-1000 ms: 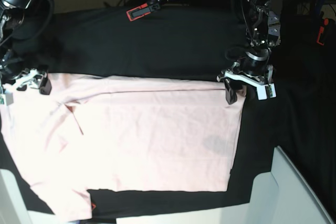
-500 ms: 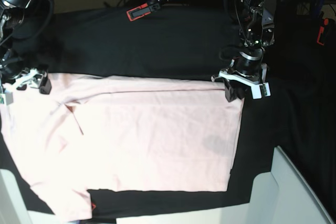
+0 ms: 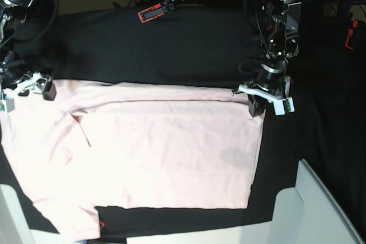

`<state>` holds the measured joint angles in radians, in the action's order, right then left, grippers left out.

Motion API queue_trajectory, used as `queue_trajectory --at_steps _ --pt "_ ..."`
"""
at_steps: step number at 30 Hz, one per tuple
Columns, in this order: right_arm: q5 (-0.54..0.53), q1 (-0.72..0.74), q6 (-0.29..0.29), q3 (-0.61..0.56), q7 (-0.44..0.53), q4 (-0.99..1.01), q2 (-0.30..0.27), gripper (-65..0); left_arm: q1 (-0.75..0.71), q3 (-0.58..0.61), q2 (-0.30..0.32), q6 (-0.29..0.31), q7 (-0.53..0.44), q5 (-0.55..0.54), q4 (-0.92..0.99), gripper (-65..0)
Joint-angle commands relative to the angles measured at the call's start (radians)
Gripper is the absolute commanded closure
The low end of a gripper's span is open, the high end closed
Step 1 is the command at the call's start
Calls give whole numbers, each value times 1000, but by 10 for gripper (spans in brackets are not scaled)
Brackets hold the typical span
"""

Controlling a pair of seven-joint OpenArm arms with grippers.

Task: Fold the T-shirt properly

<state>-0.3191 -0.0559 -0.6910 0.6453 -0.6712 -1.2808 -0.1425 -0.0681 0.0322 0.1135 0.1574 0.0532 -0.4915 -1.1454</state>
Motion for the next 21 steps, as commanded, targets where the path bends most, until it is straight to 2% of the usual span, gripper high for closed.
queue_trajectory --at_steps 1,12,16,21 --pt "-21 11 -7 0 18 -16 -13 -553 24 -5 5 3 -25 -3 -5 0" --pt "-21 -20 -7 -9 17 -16 -13 -553 123 -5 -4 3 -29 -3 97 0" --pt "-16 -40 -7 -120 17 -21 -16 -554 152 -5 -15 3 -29 -3 121 0" --pt "-16 -42 -7 -201 17 -18 -15 -554 175 -7 -27 3 -31 -3 146 0"
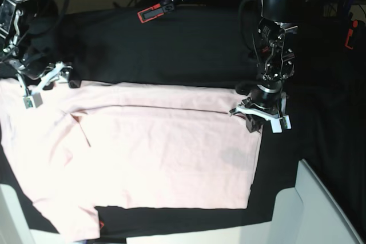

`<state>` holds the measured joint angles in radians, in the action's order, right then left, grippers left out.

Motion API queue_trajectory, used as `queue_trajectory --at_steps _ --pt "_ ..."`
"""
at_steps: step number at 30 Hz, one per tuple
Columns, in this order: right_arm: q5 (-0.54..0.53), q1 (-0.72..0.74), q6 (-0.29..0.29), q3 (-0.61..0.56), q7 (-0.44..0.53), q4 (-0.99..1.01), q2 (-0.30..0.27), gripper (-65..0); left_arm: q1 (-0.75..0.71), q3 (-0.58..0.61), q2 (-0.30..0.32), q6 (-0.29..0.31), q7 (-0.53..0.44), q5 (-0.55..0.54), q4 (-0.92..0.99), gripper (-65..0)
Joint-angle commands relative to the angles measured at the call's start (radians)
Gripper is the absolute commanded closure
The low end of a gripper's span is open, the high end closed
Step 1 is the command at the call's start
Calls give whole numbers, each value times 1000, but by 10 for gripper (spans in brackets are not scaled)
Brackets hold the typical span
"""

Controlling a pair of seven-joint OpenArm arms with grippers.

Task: Fold the T-shirt properly

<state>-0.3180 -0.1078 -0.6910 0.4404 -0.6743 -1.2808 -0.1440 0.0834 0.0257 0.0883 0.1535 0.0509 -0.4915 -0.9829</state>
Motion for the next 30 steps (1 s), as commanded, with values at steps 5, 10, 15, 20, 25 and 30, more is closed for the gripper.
queue_trajectory --at_steps 5,10,15,20,25,30 --pt "-17 15 -7 -71 20 -18 -13 -554 51 0 -2 7 -29 -3 17 0" --pt "-17 30 -7 -134 20 -18 -13 -554 80 0 -2 7 -30 -3 45 0" --pt "-17 59 -7 -188 20 -16 -13 -553 92 -2 -2 5 -30 -3 46 0" --pt "-17 99 -7 -243 18 -15 -13 -553 98 -19 3 5 -30 -3 46 0" --pt "-17 151 -7 -279 17 72 -12 -538 103 -82 -3 5 -30 1 48 0" --pt "-20 181 -7 -279 -2 148 -12 -161 100 -83 1 5 -30 3 48 0"
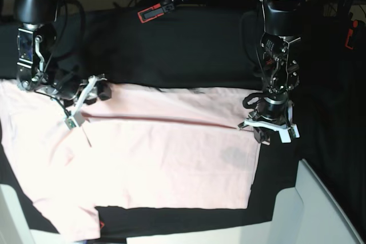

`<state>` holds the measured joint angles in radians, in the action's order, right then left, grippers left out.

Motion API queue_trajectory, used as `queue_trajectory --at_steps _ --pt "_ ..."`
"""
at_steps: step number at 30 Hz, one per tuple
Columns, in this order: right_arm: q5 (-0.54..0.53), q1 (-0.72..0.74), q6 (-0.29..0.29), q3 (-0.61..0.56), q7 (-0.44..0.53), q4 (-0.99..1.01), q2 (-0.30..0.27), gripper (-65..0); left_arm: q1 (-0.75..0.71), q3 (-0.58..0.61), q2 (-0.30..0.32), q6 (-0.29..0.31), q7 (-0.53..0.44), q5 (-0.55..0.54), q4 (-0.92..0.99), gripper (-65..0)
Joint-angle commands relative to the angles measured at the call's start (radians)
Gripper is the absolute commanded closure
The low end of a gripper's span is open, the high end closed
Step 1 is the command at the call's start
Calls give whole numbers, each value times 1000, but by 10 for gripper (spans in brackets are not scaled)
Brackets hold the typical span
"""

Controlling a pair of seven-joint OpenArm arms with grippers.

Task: Fold the T-shirt properly

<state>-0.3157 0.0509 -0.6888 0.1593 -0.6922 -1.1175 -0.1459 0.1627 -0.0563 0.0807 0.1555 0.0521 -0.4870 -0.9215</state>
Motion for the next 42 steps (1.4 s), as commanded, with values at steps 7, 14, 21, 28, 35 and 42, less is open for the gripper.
queue_trajectory --at_steps 7,14,21,28,35,42 --pt "-21 40 -9 1 16 -13 -10 -9 22 0 8 3 -31 -2 -14 0" --pt "-20 70 -9 1 16 -13 -10 -9 25 0 6 3 -30 -2 -14 0" --pt "-18 151 -9 1 18 112 -13 -9 25 -1 11 3 -30 -2 -14 0" --pt "-18 214 -9 0 22 187 -14 -9 21 -1 12 3 -30 -2 -14 -30" --pt "-17 257 -9 0 22 208 -16 -9 16 -1 12 3 -30 -2 -14 -233" --pt "-17 294 -9 0 27 273 -16 -9 8 -12 31 3 -30 -6 -20 -237"
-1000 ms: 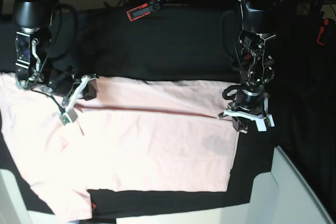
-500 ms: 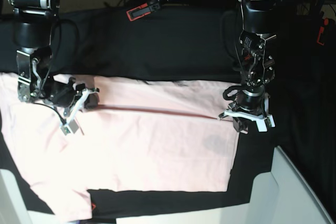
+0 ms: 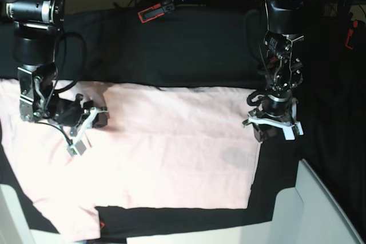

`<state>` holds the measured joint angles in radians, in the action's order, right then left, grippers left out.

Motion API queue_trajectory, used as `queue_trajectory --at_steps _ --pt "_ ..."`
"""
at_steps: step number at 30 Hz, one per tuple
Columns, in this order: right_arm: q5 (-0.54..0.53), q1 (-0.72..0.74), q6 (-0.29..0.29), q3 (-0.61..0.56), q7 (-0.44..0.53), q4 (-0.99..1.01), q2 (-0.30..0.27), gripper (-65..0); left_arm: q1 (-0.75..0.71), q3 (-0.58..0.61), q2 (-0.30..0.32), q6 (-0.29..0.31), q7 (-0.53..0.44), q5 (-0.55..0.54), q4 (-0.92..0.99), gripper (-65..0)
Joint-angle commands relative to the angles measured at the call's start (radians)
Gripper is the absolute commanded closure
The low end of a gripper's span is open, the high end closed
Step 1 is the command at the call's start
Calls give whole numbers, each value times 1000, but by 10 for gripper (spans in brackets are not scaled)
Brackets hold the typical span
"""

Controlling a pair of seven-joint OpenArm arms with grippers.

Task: Fold the T-shirt properly

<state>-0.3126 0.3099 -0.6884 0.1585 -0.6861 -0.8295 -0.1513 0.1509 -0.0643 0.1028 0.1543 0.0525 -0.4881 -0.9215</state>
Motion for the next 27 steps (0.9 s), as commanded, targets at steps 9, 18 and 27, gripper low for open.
queue_trajectory --at_steps 9,18,27 --pt "-20 56 -10 8 136 -38 -97 -10 -67 -12 10 6 -30 1 -178 -237" --pt "-23 -77 -10 439 -2 -190 -159 -17 -261 14 45 6 -29 1 -295 -237" --pt "-27 -114 -10 781 -71 -78 -241 -213 -343 14 84 6 -29 1 -310 -237"
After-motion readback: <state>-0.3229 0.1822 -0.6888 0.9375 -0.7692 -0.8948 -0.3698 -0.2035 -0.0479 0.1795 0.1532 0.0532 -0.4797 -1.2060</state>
